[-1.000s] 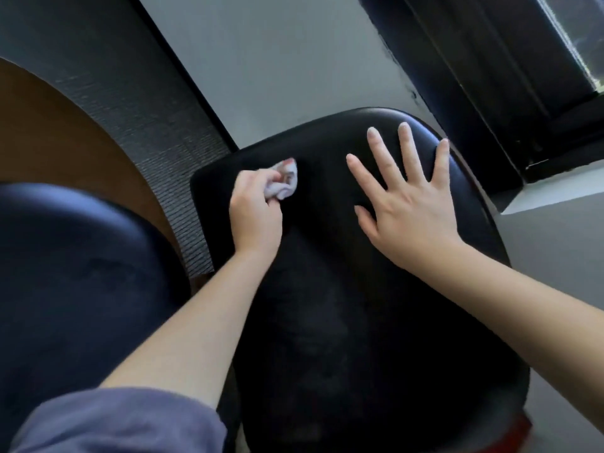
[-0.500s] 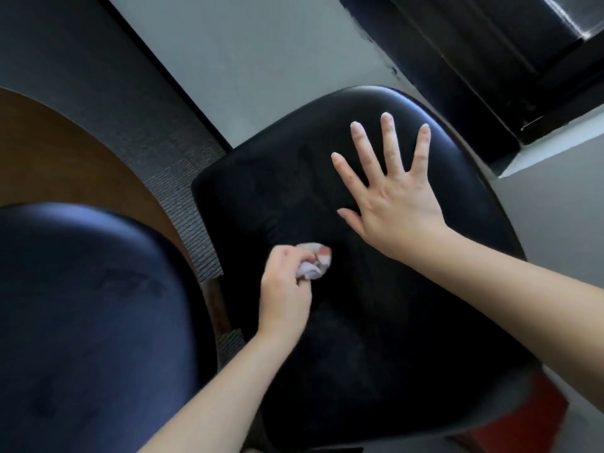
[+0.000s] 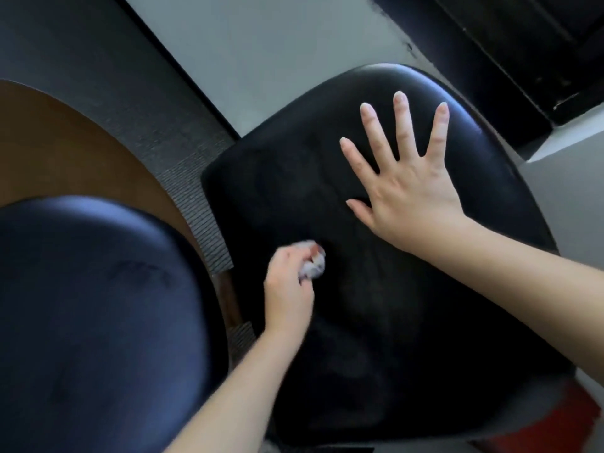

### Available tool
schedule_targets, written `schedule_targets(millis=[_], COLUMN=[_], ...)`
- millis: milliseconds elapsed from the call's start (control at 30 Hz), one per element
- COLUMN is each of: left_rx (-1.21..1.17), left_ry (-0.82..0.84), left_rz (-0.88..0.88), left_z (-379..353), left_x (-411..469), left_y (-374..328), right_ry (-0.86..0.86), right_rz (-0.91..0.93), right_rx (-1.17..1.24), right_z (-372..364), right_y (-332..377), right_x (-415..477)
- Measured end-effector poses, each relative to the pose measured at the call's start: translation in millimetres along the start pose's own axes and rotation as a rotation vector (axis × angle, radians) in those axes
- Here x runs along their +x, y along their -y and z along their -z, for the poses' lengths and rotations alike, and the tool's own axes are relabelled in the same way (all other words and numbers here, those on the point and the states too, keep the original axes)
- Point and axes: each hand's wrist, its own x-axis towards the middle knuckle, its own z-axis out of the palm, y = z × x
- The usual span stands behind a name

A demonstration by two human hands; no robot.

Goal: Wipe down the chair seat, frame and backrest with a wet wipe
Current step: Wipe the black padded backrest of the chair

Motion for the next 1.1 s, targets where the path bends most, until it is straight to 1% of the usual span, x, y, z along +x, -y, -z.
schedule_targets(millis=[67,133,167,267,300,367,467,567,633,700,800,867,900,933,967,1033,1067,1100], left_rx=[-0.029,-0.065,-0.071,-0.019,0.014,0.08,0.122,0.077,0.012,-0.02,-0.001,-0.058,-0.089,-0.098,-0.089,-0.005,0.039,0.073], left_ry=[0.075,0.071,0.012,-0.251,-0.309,-0.34,-0.301,-0.238,-0.133,-0.021,0.165,0.225,0.199,0.13,0.033,-0.146,-0.19,-0.192], left_rz=[0.039,0.08,0.114,0.256,0.27,0.278,0.259,0.12,0.042,0.043,0.036,0.048,0.068,0.085,0.107,0.157,0.178,0.214], left_z=[4.2,12.6,17.7,37.8,45.2,54.2,41.8,19.2,9.8,3.9,5.2,14.4,20.5,26.3,31.7,43.4,47.8,50.1], left_x=[-28.7,-26.1,-13.4,55.4,80.9,119.4,129.8,92.1,54.8,12.1,-45.7,-62.2,-58.1,-46.8,-29.7,17.4,42.9,63.7], left_y=[-4.5,-7.3,-6.7,5.1,13.1,30.6,46.8,40.3,32.0,23.6,14.2,11.0,10.7,11.9,15.5,30.5,40.7,50.0], right_ry=[0.004,0.014,0.02,0.015,0.01,0.001,-0.006,-0.011,-0.016,-0.016,0.001,0.008,0.005,-0.007,-0.026,-0.039,-0.023,-0.004], right_rz=[-0.002,-0.005,-0.005,-0.001,0.0,0.001,-0.002,0.0,-0.004,-0.012,-0.019,-0.017,-0.023,-0.024,-0.006,0.097,0.152,0.195], right_rx=[0.005,0.013,0.013,0.013,0.015,0.025,0.013,-0.011,-0.013,-0.017,-0.024,0.012,0.038,0.064,0.08,0.053,0.008,-0.039], right_z=[1.3,2.6,3.1,2.0,1.6,-0.3,-2.7,-3.4,-2.9,-2.7,0.7,5.2,7.0,7.8,6.8,-1.3,-5.3,-9.5], right_y=[0.0,0.1,0.1,-0.4,-0.6,0.0,0.5,0.0,-0.2,0.4,0.8,0.3,0.6,2.2,6.1,21.3,27.1,29.4], right_x=[-0.1,0.7,1.3,1.2,1.3,1.3,2.4,3.2,3.5,2.5,1.4,2.8,1.9,-1.5,-7.7,-25.4,-33.3,-39.4])
